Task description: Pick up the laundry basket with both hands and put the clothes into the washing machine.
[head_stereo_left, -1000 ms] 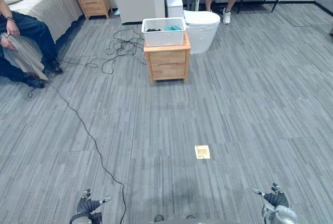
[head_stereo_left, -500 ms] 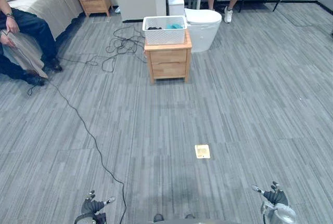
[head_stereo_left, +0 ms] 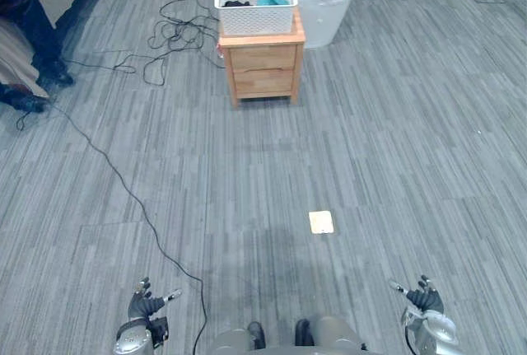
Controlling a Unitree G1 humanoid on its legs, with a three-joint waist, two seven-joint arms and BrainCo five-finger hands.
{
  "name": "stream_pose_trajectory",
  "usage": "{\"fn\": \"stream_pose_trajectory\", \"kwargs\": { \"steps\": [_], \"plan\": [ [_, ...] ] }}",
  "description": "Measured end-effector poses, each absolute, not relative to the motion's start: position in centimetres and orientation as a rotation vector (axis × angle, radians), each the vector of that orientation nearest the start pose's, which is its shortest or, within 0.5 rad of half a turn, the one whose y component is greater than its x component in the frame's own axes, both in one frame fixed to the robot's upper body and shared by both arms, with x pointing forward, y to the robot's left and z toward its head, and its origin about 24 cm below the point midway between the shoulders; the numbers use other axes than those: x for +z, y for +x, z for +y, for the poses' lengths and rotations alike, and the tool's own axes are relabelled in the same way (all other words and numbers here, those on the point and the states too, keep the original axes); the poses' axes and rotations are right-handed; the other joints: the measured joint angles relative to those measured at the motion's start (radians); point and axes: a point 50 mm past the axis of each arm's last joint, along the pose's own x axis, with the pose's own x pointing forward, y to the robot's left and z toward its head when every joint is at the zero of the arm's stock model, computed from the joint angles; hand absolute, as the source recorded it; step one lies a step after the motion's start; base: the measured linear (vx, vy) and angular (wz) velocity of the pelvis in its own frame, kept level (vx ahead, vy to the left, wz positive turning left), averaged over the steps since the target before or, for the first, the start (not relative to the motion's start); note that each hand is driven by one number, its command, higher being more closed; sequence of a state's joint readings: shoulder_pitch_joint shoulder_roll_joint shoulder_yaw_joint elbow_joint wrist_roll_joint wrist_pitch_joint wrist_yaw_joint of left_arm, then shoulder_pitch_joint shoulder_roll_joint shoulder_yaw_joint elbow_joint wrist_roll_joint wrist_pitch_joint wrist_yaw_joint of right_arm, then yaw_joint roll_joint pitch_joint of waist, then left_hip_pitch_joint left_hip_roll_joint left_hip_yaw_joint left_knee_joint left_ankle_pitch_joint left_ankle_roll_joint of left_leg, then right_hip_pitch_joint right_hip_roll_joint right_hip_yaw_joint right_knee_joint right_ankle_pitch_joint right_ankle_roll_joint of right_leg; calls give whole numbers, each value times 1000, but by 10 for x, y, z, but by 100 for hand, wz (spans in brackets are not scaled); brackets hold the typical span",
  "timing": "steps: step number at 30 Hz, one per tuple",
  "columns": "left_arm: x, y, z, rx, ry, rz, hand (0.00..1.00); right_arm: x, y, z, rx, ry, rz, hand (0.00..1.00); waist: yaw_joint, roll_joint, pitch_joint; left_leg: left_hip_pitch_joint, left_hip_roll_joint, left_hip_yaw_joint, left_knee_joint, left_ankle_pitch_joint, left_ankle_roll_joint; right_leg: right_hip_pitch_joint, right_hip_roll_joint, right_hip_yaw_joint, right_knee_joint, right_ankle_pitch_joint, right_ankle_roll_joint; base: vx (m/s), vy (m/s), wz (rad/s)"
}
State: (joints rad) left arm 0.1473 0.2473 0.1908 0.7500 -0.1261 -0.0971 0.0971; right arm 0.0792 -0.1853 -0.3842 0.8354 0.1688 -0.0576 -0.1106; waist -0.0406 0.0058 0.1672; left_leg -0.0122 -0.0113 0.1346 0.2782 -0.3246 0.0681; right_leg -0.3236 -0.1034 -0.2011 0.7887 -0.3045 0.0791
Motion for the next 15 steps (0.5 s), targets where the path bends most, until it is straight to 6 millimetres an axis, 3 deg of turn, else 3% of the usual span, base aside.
{"fn": "stream_pose_trajectory", "kwargs": {
  "steps": [3, 5, 7, 8, 9, 10, 11, 12, 13, 14, 15],
  "plan": [
    [-104, 143, 277, 433, 103, 714, 0, -113, 133, -286, -617, 63, 763, 0, -12, 25, 42, 106, 29, -50, -70, -7, 1, -85, 9, -89, -105, -12, -22, 502, 12, 39],
    [-99, 156, 275, 425, 97, 679, 0, -111, 135, -289, -618, 60, 755, 0, -28, 29, 62, 160, 59, -79, -112, -1, -8, -129, 38, -123, -290, 66, -36, 450, -53, 56],
    [-96, 162, 274, 423, 107, 663, 0, -112, 132, -289, -624, 63, 759, 0, -38, -11, 60, 213, 51, -88, -141, 7, -60, -154, 42, -122, -540, 236, -48, 568, -120, 54],
    [-99, 160, 272, 411, 113, 676, 0, -113, 128, -291, -636, 60, 766, 0, -44, -20, 57, 251, 52, -106, -136, -14, -96, -164, 34, -99, -534, 353, -129, 783, -230, 47],
    [-101, 159, 268, 406, 102, 684, 0, -112, 128, -293, -646, 64, 761, 0, -55, -11, 47, 259, 81, -108, -109, -12, -117, -194, 39, -107, -425, 358, -191, 789, -249, 33],
    [-102, 159, 267, 403, 99, 684, 0, -110, 132, -293, -647, 72, 744, 0, -56, -2, 45, 246, 95, -104, -76, 2, -150, -204, 42, -116, -385, 319, -204, 820, -269, 9],
    [-101, 162, 265, 401, 91, 678, 0, -106, 137, -292, -639, 77, 715, 0, -54, 11, 49, 215, 112, -98, 41, 46, -224, -192, 55, -124, -333, 252, -218, 553, -200, -6],
    [-102, 160, 263, 409, 75, 680, 0, -103, 141, -292, -631, 76, 695, 0, -52, 24, 56, 175, 134, -94, 184, 106, -256, -149, 74, -124, -323, 210, -226, 574, -202, -11],
    [-105, 156, 261, 423, 53, 687, 0, -99, 144, -292, -627, 73, 674, 0, -50, 33, 59, 124, 156, -93, 369, 226, -260, -83, 97, -118, -332, 174, -230, 704, -241, -19],
    [-105, 152, 259, 432, 40, 685, 0, -95, 149, -289, -613, 70, 643, 0, -42, 39, 61, 34, 209, -83, 644, 240, -248, 11, 129, -109, -363, 144, -240, 685, -221, -20],
    [-104, 152, 259, 429, 38, 679, 0, -94, 152, -287, -603, 70, 629, 0, -37, 37, 62, -14, 238, -65, 763, 230, -232, 60, 145, -101, -380, 136, -250, 759, -230, -29]
  ]
}}
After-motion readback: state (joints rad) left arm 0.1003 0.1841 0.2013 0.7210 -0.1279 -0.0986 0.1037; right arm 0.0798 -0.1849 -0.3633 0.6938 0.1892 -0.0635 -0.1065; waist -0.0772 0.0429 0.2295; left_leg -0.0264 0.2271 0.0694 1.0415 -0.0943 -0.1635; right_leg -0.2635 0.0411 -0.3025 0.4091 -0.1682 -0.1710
